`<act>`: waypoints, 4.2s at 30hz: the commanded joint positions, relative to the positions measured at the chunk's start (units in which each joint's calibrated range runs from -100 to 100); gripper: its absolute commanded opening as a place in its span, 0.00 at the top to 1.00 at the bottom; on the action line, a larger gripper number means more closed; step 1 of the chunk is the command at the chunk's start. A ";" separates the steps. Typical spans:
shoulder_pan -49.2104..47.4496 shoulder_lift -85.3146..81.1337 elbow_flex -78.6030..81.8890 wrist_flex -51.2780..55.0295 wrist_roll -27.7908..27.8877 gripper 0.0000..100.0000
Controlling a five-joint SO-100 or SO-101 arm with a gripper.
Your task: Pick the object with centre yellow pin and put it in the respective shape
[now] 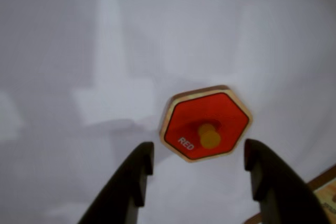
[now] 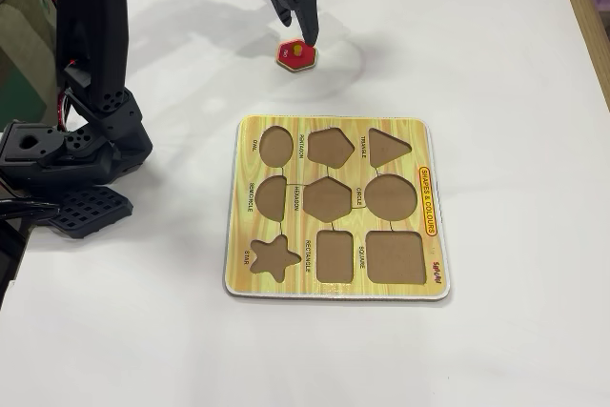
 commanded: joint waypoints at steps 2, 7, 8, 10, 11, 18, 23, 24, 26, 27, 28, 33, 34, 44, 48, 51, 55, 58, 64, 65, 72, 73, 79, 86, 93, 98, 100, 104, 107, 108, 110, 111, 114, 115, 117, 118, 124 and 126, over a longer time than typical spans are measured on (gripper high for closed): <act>1.12 -0.43 -1.98 -0.64 -0.33 0.80; 1.80 -0.43 -1.98 -0.64 0.09 0.80; 2.29 -0.35 -1.98 -0.64 0.09 0.80; 2.88 0.16 -1.98 -0.64 0.14 0.80; 3.07 0.91 -2.16 -0.64 0.14 0.80; 3.95 3.17 -2.97 -0.73 -0.01 0.80; 3.95 3.34 -2.97 -0.73 -0.22 0.80; 3.95 3.34 -2.88 -0.73 -0.28 0.80; 3.95 3.34 -2.88 -0.73 -0.28 0.81; 3.95 3.34 -2.79 -0.73 -0.28 0.81; 3.95 3.34 -2.70 -0.73 -0.28 0.83; 3.95 3.34 -2.07 -0.73 0.04 0.94; 3.85 3.34 -2.07 -0.73 0.09 0.95; 3.85 3.34 -1.98 -0.64 -0.28 0.95; 3.95 3.34 -1.98 -0.64 -0.28 0.95; 4.05 3.34 -1.98 -0.64 -0.33 0.97; 6.10 2.67 -2.16 -0.55 -0.17 0.98; 7.76 2.50 -2.97 -0.55 -0.22 0.98; 11.67 -1.01 -2.16 0.22 0.40 0.98; 12.64 -1.68 -1.98 0.31 0.46 0.98; 18.89 -5.70 -1.80 0.40 6.99 0.98; 20.07 -6.45 -1.71 0.40 7.73 0.98; 27.10 -12.56 6.03 0.40 11.13 0.98; 34.81 -19.34 13.85 0.31 14.94 0.98; 43.80 -26.04 20.95 0.22 19.70 0.98; 49.75 -29.88 23.92 0.22 22.53 0.98; 52.00 -31.06 24.73 0.22 23.57 0.98; 55.42 -32.31 26.26 0.22 24.67 0.98; 56.88 -32.40 26.44 -0.21 24.67 0.98; 56.88 -32.31 26.35 -0.55 24.62 0.98; 56.88 -31.56 25.54 -0.64 24.20 0.98; 56.69 -31.47 25.45 -0.73 24.04 0.98; 56.00 -29.97 25.27 -0.73 23.99 0.98; 55.91 -28.80 25.09 -0.73 23.99 0.98; 55.71 -26.70 23.11 -0.73 23.99 0.98; 55.61 -25.95 22.21 -0.73 23.99 0.98; 55.61 -21.35 17.27 -0.73 23.99 0.98; 55.61 -19.76 16.19 -0.73 24.15 0.98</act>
